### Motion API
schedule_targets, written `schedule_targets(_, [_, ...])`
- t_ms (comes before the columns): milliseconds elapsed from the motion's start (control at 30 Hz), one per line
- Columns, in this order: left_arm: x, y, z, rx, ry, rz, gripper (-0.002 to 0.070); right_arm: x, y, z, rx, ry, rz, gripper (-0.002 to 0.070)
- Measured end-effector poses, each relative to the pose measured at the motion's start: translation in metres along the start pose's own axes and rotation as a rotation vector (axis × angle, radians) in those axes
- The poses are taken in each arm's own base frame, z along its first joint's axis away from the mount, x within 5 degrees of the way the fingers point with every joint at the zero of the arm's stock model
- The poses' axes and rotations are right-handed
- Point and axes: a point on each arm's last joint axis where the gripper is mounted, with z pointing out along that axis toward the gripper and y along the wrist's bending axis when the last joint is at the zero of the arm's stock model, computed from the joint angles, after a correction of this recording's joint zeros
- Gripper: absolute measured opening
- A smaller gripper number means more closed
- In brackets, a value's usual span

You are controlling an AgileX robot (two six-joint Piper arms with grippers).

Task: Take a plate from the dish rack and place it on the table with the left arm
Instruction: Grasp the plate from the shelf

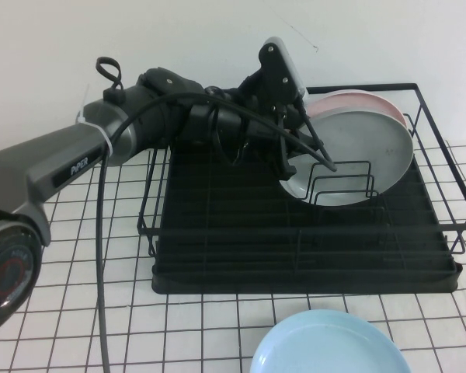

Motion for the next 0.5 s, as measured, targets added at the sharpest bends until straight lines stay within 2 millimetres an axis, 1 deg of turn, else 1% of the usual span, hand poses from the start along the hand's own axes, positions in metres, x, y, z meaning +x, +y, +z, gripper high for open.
schedule_targets(200, [0.0080, 0.0005, 0.0073, -0.002, -0.007, 0.002, 0.0300, 0.0000, 0.0000, 0.0000, 0.000, 0.000, 0.000, -0.0001])
schedule_targets(400, [0.0095, 0.0032, 0.0103, -0.031, -0.030, 0.000, 0.0299, 0.0000, 0.0000, 0.0000, 0.000, 0.000, 0.000, -0.0001])
schedule_targets(500, [0.0090, 0.0057, 0.0101, -0.058, -0.036, -0.015, 0.0282, 0.0000, 0.0000, 0.0000, 0.000, 0.000, 0.000, -0.0001])
